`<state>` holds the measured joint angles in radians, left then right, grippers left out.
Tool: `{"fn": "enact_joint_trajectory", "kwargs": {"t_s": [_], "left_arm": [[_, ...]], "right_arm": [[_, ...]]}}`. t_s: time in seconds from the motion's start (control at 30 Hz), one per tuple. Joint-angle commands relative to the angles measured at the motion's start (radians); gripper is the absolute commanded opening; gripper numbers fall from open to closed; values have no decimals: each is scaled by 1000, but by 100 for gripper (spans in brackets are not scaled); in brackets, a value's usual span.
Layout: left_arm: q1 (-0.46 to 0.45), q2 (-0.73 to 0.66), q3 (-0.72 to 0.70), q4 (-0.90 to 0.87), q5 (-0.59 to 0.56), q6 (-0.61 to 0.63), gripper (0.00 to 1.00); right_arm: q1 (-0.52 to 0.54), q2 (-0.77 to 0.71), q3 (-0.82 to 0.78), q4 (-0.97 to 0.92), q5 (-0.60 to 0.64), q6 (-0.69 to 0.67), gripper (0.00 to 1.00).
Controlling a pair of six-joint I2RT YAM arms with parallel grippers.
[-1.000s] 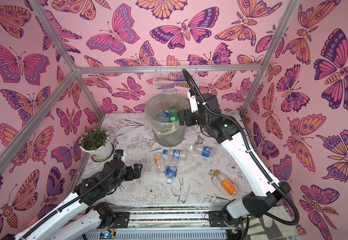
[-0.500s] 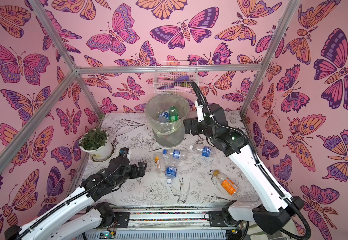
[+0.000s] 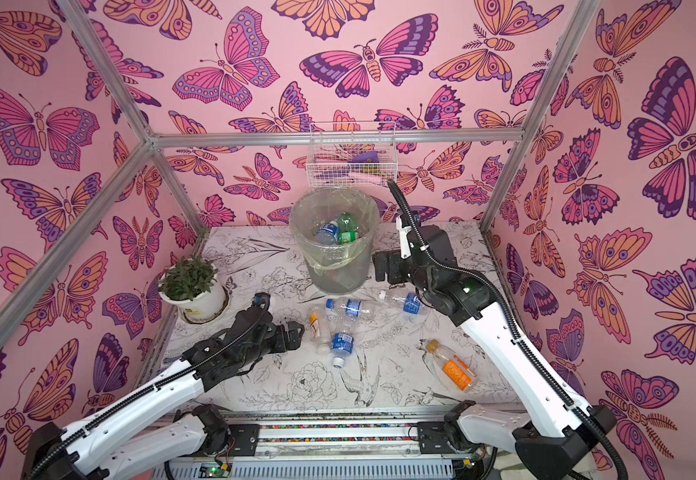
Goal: Throw the plastic bottles in the bin
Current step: Throw the plastic bottle into the trash bin, then pick up the plastic bottle from the center of the table.
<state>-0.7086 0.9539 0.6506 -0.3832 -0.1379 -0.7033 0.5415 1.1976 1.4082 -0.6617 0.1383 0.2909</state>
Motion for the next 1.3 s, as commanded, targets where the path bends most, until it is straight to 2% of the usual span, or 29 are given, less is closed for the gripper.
{"fn": "enact_joint_trajectory", "kwargs": {"t_s": [0.0,0.5,1.27], "left_arm": [[-11,34,13,40,21,-24,100],[-52,278,94,100,54,-60,98],[-56,605,217,162,64,-86,94]], "right_arm": [[-15,-29,-31,18,20,32,99],[-55,-111,-181,16,4,84,99],[-63,-221,-378,4,-6,138,99]]}}
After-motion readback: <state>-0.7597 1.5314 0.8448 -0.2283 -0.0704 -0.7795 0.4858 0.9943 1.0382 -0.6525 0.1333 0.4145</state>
